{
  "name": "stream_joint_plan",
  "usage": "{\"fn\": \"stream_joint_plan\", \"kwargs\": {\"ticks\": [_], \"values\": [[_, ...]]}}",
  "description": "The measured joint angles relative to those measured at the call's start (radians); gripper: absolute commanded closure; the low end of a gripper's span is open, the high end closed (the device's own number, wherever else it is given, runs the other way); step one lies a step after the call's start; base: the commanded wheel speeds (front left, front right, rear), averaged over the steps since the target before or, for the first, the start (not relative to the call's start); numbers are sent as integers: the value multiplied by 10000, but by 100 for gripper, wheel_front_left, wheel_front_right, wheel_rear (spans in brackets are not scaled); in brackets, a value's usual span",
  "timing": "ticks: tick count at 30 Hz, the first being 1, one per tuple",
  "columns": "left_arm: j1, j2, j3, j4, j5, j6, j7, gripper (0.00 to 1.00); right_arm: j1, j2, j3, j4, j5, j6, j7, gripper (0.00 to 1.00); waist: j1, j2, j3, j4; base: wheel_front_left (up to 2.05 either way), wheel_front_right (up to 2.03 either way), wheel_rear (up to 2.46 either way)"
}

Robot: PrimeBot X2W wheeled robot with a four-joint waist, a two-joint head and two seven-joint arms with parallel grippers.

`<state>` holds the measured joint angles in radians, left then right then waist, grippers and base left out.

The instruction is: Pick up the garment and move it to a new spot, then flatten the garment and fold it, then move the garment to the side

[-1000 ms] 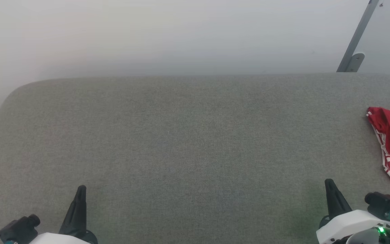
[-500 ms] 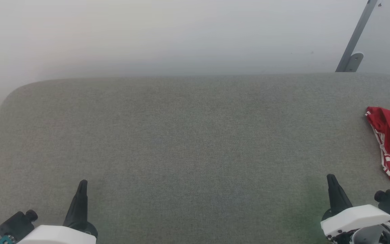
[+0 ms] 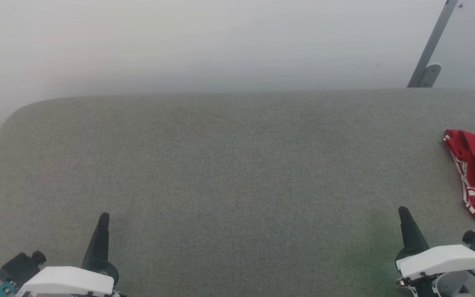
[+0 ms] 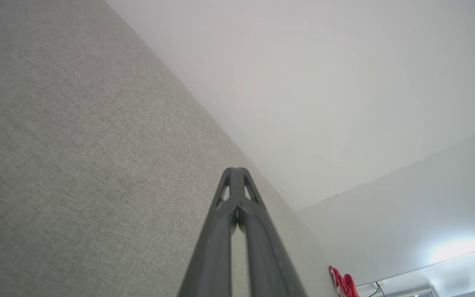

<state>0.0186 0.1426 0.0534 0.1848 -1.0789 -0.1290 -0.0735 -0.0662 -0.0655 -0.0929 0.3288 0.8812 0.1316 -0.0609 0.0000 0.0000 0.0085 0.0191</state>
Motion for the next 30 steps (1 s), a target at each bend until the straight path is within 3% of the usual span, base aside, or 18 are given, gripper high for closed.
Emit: {"fn": "stream_joint_plan", "kwargs": {"ticks": [30], "values": [[-534,-401,232,286,-2470,0,830,100,-192,58,-98,-370,3359,-2,800,100,0,0,-21,-73,0,0,0]]}}
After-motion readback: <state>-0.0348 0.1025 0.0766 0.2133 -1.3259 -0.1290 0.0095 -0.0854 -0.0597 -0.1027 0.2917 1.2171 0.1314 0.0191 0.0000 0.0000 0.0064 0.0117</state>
